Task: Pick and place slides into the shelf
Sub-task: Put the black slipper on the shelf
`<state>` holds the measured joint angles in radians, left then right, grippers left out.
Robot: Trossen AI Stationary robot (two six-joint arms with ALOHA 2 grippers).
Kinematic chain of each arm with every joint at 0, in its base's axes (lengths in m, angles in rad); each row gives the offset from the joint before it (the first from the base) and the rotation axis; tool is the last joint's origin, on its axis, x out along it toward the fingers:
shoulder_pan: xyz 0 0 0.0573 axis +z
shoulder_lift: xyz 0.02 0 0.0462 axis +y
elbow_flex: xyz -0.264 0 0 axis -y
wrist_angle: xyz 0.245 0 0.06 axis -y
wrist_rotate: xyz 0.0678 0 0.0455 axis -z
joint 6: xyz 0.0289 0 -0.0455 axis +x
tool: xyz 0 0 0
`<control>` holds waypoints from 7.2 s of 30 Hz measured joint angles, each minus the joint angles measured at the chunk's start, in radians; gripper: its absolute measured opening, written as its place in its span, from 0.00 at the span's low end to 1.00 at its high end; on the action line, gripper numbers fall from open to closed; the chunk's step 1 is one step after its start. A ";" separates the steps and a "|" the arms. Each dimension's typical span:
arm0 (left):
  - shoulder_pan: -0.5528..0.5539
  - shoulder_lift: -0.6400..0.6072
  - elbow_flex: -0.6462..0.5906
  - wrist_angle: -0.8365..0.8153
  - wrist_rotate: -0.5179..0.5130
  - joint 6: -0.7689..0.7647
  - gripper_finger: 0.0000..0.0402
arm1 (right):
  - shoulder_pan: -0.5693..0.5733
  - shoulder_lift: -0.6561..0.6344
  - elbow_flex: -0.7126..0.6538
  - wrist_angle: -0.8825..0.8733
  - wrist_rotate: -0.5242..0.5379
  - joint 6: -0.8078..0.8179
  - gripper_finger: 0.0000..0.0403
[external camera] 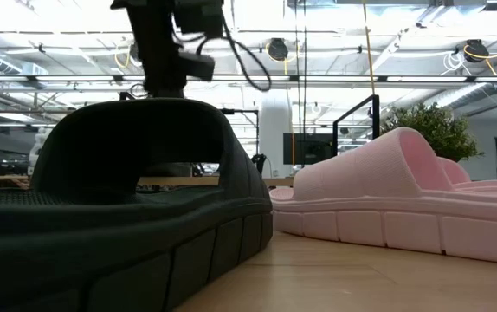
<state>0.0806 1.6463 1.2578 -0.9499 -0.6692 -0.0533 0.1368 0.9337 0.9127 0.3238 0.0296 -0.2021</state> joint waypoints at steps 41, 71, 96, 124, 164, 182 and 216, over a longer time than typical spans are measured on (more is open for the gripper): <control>-0.683 0.241 0.280 0.283 0.546 -0.814 0.50 | 0.000 0.000 -0.001 -0.080 -0.007 -0.050 0.02; -0.705 0.298 0.280 0.182 0.431 -0.708 0.50 | 0.000 -0.001 -0.001 -0.156 -0.008 -0.046 0.02; -0.718 0.344 0.280 0.201 0.382 -0.714 0.50 | 0.000 -0.001 -0.001 -0.166 -0.005 -0.053 0.02; -0.728 0.344 0.284 0.175 0.352 -0.660 0.50 | 0.000 0.000 -0.030 -0.167 -0.005 -0.072 0.02; -0.731 0.406 0.290 0.168 0.271 -0.716 0.09 | 0.000 0.000 -0.031 -0.171 -0.007 -0.068 0.02; -0.729 0.409 0.418 -0.088 0.221 -0.823 0.00 | 0.000 0.000 -0.031 -0.171 -0.008 -0.019 0.02; -0.719 0.405 0.500 -0.237 0.211 -0.877 0.00 | 0.002 0.000 -0.031 -0.171 -0.008 -0.019 0.02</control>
<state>-0.6382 2.0514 1.7573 -1.1872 -0.4577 -0.9300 0.1383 0.9333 0.8818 0.1528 0.0212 -0.2207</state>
